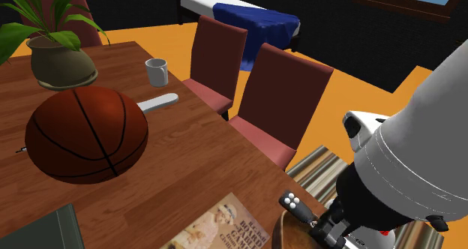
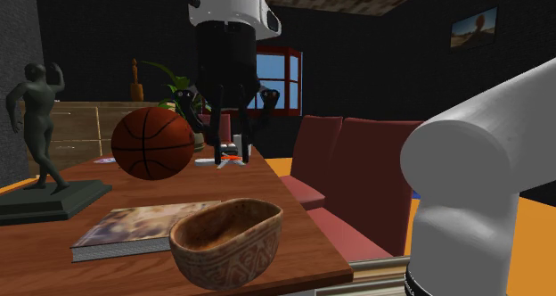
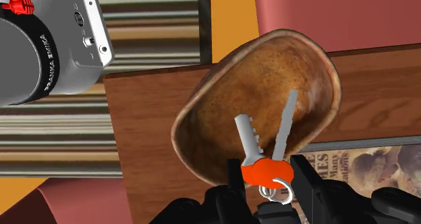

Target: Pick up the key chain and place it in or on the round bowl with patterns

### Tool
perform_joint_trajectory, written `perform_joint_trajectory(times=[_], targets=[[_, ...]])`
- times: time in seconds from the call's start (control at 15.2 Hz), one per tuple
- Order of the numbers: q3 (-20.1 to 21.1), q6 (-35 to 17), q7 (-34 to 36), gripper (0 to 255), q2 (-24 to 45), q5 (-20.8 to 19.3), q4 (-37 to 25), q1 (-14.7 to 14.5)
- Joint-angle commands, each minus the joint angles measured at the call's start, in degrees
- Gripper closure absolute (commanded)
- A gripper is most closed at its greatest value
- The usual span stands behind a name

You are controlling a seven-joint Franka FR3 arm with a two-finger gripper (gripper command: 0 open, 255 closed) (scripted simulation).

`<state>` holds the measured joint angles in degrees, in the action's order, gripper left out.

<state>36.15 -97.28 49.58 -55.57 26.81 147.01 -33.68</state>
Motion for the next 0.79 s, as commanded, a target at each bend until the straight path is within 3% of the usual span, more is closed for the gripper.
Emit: perform_joint_trajectory(times=[0.0, 0.73], targets=[[0.83, 2.22, 2.39, 255, -2.33, 1.39, -0.11, -2.05], [5.47, -5.58, 2.02, 255, -1.94, 5.57, 7.22, -3.39]])
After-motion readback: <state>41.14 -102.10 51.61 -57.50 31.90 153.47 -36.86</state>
